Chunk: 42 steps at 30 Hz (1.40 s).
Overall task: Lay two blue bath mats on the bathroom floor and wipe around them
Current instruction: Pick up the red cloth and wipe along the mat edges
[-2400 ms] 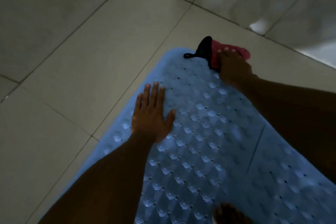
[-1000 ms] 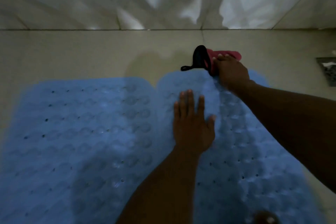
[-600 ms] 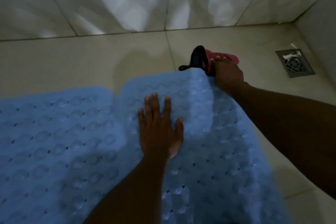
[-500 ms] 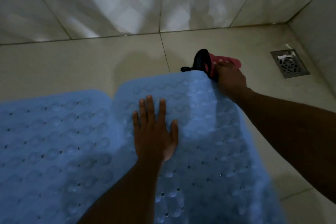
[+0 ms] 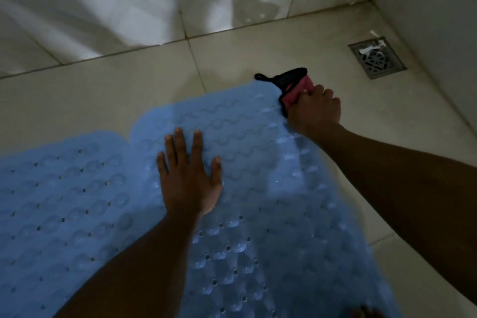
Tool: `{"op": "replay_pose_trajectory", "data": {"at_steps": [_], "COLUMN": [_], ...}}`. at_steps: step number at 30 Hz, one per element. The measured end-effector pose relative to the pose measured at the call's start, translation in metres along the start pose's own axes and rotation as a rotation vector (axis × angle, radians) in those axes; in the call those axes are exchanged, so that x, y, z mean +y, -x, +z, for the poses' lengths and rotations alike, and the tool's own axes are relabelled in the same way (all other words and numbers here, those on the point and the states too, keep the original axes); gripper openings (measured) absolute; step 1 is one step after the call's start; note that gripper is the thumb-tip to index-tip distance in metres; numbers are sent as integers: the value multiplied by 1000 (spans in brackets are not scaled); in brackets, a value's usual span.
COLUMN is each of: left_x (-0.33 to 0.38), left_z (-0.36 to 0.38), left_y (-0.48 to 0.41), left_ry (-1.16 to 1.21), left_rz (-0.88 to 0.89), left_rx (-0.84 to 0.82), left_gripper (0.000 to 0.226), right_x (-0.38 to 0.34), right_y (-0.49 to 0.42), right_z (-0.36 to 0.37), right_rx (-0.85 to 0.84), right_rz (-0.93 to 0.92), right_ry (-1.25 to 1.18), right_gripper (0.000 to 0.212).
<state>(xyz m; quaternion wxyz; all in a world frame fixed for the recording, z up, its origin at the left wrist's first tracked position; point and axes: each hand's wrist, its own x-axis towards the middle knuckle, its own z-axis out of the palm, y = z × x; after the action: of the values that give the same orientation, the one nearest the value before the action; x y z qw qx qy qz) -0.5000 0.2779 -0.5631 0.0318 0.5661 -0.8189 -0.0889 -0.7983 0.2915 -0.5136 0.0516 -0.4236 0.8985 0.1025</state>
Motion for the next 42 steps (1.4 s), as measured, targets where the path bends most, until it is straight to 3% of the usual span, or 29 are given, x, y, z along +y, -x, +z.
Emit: {"op": "replay_pose_trajectory", "data": {"at_steps": [3, 5, 7, 9, 11, 13, 17, 20, 28, 32, 37, 42], "left_x": [1, 1, -3, 2, 29, 71, 111, 108, 107, 107, 106, 108], "left_z": [1, 1, 2, 0, 6, 15, 17, 13, 10, 8, 12, 14], "left_y": [3, 2, -2, 5, 43, 104, 159, 152, 154, 152, 154, 153], "left_ry": [-18, -30, -34, -32, 16, 61, 14, -38, -59, -67, -73, -104], "left_rz": [0, 14, 7, 61, 203, 252, 106, 85, 79, 85, 73, 56], "left_rx": [7, -3, -17, 21, 64, -13, -89, -114, -189, -241, -203, -170], "left_gripper": [74, 73, 72, 70, 66, 67, 84, 86, 86, 86, 87, 87], "right_x": [13, 21, 27, 31, 28, 24, 38, 52, 77, 100, 110, 108], "right_y": [3, 6, 9, 13, 17, 23, 37, 56, 134, 151, 126, 131], "right_z": [-4, 0, 15, 37, 51, 52, 47, 44, 52, 41, 64, 84], "right_rx": [95, 199, 41, -75, 7, 71, 7, -82, -113, -49, 222, 144], "right_rz": [-22, -150, -288, -298, -271, -262, -250, -267, -216, -240, -562, -526], "right_ry": [-110, -204, -246, -278, -304, -323, -345, -365, -415, -313, -243, -352], "right_gripper": [67, 66, 64, 63, 64, 69, 62, 58, 60, 65, 55, 64]}}
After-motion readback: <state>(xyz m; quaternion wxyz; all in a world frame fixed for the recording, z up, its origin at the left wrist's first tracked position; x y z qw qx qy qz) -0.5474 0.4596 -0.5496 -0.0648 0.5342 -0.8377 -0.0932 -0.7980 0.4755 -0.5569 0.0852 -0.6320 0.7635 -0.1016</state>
